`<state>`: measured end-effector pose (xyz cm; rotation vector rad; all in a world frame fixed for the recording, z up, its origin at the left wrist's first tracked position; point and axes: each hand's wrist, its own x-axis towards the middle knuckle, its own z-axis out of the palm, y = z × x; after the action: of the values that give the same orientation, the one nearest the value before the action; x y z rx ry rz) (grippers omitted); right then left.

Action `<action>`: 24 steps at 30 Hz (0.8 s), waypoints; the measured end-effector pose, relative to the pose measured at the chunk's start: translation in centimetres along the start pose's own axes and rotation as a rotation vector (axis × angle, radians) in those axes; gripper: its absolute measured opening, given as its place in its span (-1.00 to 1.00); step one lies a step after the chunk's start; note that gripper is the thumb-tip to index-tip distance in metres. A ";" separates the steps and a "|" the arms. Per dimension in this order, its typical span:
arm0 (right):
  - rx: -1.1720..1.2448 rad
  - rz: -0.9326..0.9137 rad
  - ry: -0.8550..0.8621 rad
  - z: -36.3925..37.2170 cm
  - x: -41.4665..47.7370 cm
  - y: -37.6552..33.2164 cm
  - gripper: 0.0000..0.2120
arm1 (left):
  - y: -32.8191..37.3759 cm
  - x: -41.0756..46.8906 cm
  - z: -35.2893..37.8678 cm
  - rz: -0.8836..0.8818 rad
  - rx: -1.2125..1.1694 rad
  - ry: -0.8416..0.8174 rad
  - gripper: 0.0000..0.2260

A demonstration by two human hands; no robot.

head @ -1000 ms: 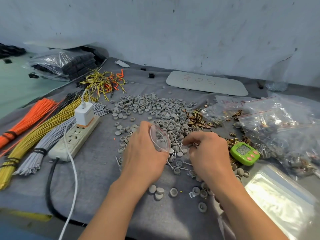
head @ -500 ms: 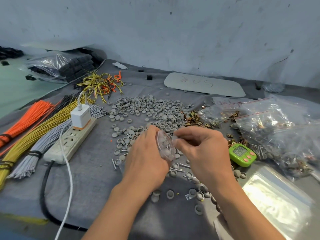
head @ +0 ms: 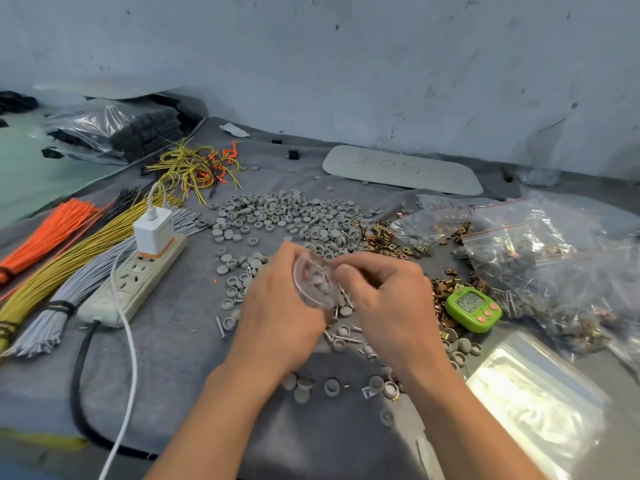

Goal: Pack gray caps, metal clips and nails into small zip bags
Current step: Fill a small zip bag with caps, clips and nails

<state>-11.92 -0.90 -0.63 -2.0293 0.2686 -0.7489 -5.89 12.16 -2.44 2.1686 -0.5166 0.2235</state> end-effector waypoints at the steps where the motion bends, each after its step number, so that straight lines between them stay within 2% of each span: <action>1: -0.008 0.032 0.056 -0.4 0.1 0.1 -0.84 | -0.2 0.1 -0.4 -0.043 -0.033 0.037 -0.59; 3: -0.114 0.086 0.008 -1.0 0.2 0.6 -0.82 | -0.5 0.3 -1.0 -0.101 -0.093 0.122 -0.57; 7: -0.502 0.144 -0.474 -0.1 -0.6 0.9 -0.70 | -0.9 0.5 -1.7 -0.117 -0.123 0.245 -0.57; 9: -0.607 0.146 -0.567 0.5 -1.0 0.9 -0.61 | -0.9 0.5 -1.7 -0.129 -0.108 0.224 -0.58; 16: -0.734 0.086 -0.557 0.6 -1.4 1.3 -0.80 | -1.0 0.5 -1.7 -0.143 -0.023 0.137 -0.54; 21: -0.897 -0.036 -0.541 0.0 -1.8 0.4 -0.88 | -1.1 0.5 -1.4 -0.146 0.003 0.120 -0.62; 24: -0.825 -0.065 -0.552 -0.2 -2.4 0.3 -0.88 | -0.8 0.4 -1.4 -0.145 0.008 0.099 -0.59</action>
<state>-13.89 -0.12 -1.78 -2.9349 0.2014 -0.0601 -5.10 13.57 -2.06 2.1797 -0.3011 0.2519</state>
